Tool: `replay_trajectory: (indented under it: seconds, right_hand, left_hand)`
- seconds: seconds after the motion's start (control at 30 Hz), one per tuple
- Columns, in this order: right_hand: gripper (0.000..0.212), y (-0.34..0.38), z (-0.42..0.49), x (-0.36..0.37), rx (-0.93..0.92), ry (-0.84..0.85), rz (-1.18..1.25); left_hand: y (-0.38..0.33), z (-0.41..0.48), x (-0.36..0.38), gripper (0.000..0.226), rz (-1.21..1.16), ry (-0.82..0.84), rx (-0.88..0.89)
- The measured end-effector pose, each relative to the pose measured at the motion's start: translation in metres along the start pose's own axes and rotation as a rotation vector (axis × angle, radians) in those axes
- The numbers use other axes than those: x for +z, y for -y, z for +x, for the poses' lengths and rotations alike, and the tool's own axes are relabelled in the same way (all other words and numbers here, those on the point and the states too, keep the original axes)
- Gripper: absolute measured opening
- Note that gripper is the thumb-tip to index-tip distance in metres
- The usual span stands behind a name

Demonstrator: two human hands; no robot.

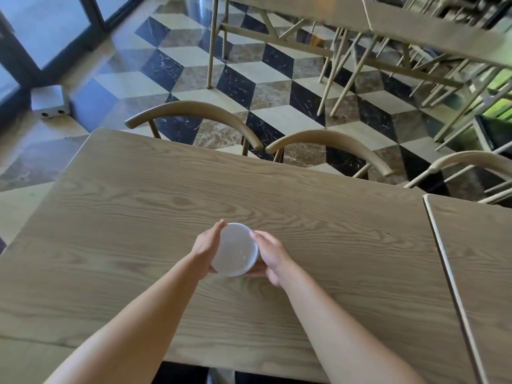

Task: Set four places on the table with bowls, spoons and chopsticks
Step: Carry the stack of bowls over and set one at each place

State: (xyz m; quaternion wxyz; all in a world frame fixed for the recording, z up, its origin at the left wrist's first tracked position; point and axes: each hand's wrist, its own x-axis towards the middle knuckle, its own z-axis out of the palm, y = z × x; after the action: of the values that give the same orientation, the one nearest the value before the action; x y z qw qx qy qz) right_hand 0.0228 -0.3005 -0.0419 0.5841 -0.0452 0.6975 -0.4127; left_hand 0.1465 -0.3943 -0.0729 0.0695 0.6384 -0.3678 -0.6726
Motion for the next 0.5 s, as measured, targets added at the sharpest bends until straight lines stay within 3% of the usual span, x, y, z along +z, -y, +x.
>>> replay_trajectory:
  seconds: [0.5]
  right_hand:
    - [0.056, -0.008, -0.025, 0.004, -0.047, -0.069, -0.098]
  left_hand:
    - [0.003, -0.036, -0.023, 0.039, -0.042, 0.025, 0.083]
